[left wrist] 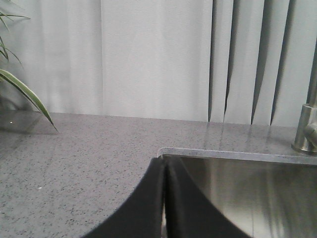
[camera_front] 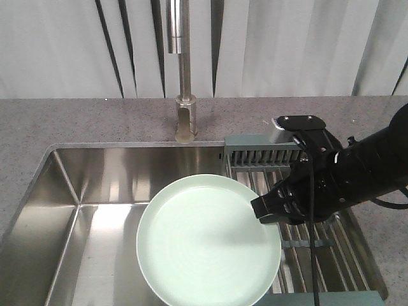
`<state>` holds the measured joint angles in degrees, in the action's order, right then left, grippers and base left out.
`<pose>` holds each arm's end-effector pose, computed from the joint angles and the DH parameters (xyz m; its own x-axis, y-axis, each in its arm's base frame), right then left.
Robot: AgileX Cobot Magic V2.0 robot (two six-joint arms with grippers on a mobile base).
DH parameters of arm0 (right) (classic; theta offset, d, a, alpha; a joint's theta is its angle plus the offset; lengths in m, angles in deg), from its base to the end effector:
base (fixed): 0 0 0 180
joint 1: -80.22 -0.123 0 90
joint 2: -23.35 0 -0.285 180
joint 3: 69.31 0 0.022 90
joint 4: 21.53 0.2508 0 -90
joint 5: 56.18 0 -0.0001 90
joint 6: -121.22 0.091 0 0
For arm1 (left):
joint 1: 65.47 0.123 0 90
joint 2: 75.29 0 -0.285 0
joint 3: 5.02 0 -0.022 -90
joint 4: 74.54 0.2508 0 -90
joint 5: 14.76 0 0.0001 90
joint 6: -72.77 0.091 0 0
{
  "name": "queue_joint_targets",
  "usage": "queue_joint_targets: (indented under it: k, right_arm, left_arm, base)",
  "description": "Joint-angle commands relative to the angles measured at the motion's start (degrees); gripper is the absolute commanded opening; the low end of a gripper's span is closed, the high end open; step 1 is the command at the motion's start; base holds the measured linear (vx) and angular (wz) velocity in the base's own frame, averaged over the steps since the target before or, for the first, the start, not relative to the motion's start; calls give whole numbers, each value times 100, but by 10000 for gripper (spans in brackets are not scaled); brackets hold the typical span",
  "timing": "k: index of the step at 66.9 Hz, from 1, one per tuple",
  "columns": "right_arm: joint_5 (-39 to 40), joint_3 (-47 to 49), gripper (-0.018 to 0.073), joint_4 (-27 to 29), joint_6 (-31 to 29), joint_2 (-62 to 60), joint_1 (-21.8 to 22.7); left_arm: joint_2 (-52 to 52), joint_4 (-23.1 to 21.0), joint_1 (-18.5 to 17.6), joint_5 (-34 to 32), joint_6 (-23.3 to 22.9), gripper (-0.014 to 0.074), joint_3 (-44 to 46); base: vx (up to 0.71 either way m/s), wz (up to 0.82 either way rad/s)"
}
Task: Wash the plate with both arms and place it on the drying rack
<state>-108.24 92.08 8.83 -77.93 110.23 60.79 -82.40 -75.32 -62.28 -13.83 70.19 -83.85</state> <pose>0.2419 0.1238 0.2871 -0.8485 -0.2882 -0.4438 -0.4638 0.8089 0.3615 0.0566 0.0031 0.2028 0.0577 -0.0555 -0.9968 -0.0521 0.9969 -0.0585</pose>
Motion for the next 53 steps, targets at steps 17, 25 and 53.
queue_joint_targets:
  k: [17, 25, 53]
  right_arm:
    - [164, 149, -1, 188, -37, -181, 14]
    - [140, 149, -1, 182, -42, -186, 14]
    - [140, 149, -1, 182, -35, -186, 14]
  left_arm:
    - [73, -6, -16, -422, 7, -6, 157]
    - [73, -6, -16, -422, 7, -6, 157]
    - [73, -6, -16, -422, 7, -6, 157]
  base:
    - [2, -6]
    - [0, 1]
    - [-1, 2]
